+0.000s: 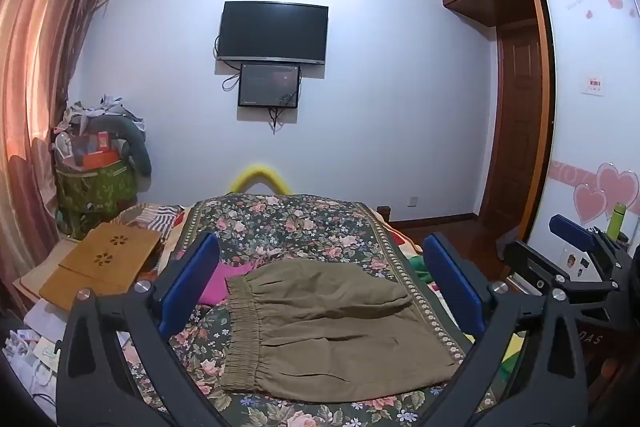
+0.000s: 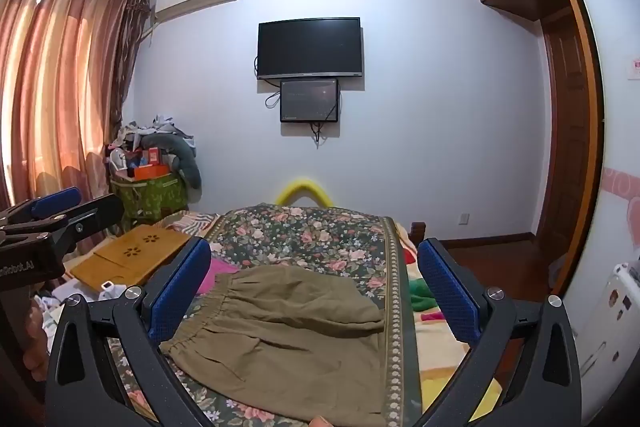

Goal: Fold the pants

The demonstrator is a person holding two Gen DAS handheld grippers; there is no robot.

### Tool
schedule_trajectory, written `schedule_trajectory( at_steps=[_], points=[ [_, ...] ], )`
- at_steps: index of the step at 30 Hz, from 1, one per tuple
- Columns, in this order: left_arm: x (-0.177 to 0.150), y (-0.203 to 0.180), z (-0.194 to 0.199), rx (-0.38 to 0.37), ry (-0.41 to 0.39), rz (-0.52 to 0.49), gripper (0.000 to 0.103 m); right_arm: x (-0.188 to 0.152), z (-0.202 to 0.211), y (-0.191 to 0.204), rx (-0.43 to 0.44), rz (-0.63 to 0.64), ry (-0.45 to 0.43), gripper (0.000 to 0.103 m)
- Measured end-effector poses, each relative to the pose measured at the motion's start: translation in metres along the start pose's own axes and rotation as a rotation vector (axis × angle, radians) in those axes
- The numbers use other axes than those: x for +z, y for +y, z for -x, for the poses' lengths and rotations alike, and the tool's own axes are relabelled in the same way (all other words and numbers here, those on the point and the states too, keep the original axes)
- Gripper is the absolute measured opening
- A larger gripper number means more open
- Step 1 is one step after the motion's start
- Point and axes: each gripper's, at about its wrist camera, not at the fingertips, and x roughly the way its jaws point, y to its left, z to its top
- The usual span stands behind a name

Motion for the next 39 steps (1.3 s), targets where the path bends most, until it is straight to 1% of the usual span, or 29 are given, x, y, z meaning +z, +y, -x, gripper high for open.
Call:
schedule_trajectory(
  at_steps=[4,6,8,11,12,18,39],
  points=[
    [-0.001,-0.001,0.001,0.007,0.006,-0.004,0.103,0.000,-0.001,0.000,0.000,0.006,0.007,0.103],
    [-0.004,-0.005,-0.005,0.012,0.011,-0.006,0.103,0.000,-0.001,0.000,0.000,0.004,0.007,0.103],
    [-0.008,-0.001,-0.011,0.014,0.017,-0.002,0.103,0.000,-0.002,-0.001,0.001,-0.001,0.008,0.103],
    [-0.010,0.003,-0.008,0.013,0.014,0.005,0.103,-0.004,-0.003,0.003,0.005,-0.006,0.011,0.103],
    [-0.005,-0.003,-0.010,0.015,0.019,0.007,0.103,-0.003,-0.002,0.003,0.005,-0.007,0.010,0.103],
    [-0.002,0.003,-0.014,0.011,0.026,0.019,0.103,-0.004,-0.004,0.003,0.004,-0.005,0.017,0.103],
    [-0.003,-0.003,-0.013,0.016,0.023,-0.010,0.103,-0.003,-0.007,0.001,0.009,-0.015,0.026,0.103]
  ],
)
